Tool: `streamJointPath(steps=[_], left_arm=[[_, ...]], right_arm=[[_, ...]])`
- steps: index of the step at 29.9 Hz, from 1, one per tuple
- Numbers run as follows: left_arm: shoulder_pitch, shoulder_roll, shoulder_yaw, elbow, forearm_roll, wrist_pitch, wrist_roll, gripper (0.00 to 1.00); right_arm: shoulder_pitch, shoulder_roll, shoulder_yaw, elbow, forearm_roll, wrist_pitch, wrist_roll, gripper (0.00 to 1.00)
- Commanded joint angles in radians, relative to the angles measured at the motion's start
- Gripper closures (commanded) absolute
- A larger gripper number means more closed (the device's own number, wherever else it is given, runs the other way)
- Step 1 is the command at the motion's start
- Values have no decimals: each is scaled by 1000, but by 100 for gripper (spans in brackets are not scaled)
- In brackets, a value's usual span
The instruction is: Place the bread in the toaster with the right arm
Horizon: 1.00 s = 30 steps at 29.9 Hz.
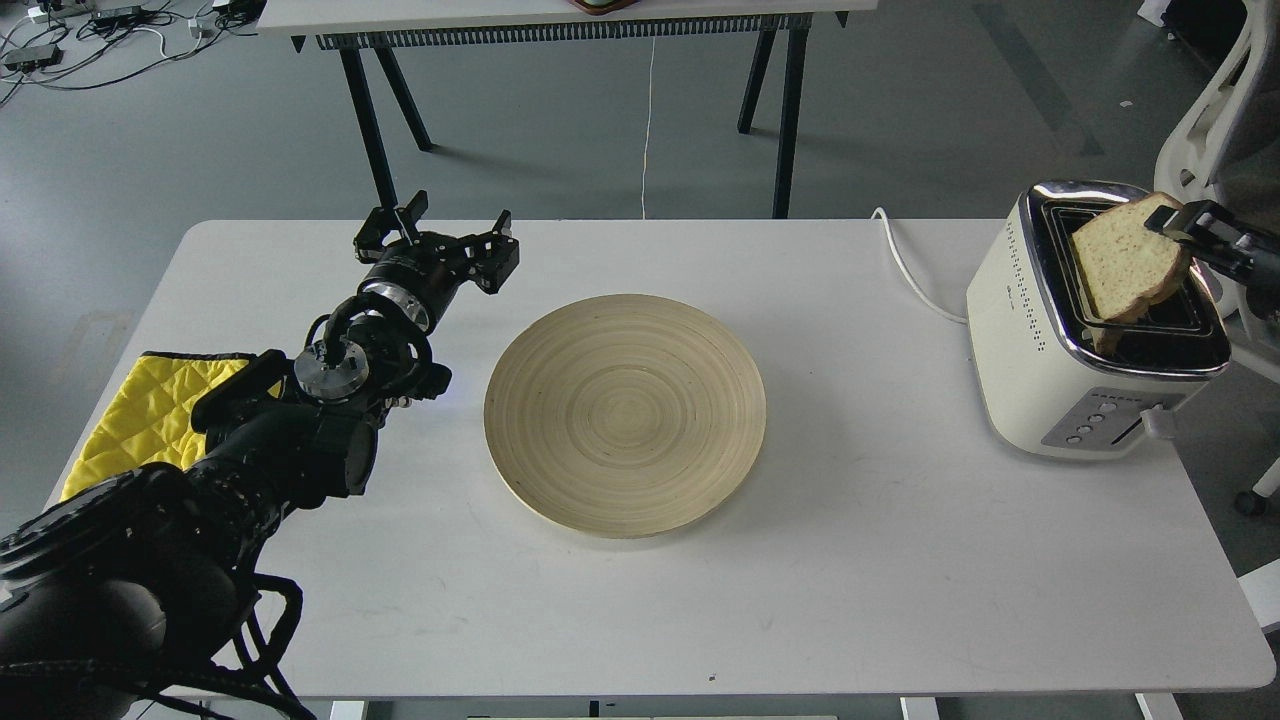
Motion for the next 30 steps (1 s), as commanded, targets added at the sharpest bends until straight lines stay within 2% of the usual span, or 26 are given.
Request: streamJointPath(steps=[1, 3, 4, 5, 12, 19, 24, 27, 30], left_arm=[[0, 0, 0, 0, 0, 0, 0, 0], [0, 0, 0, 0, 0, 0, 0, 0], [0, 0, 0, 0, 0, 0, 0, 0], [0, 0, 0, 0, 0, 0, 0, 0], [0, 0, 0, 0, 0, 0, 0, 0], [0, 0, 0, 0, 0, 0, 0, 0], [0, 0, 0, 0, 0, 0, 0, 0], [0, 0, 0, 0, 0, 0, 0, 0], [0, 0, 0, 0, 0, 0, 0, 0]], right_arm=[[-1, 24, 3, -34, 2, -4, -2, 36], [-1, 26, 6, -45, 12, -4, -2, 23], [-1, 27, 6, -48, 21, -4, -2, 9], [-1, 29, 6, -48, 29, -3, -4, 0], [16, 66, 70, -56, 115, 2, -17, 0], [5, 173, 365, -46, 481, -4, -16, 0], [-84, 323, 564, -69, 658, -4, -10, 0], [-183, 450, 690, -134, 669, 7, 10, 0], [-311, 584, 823, -204, 669, 19, 79, 0]])
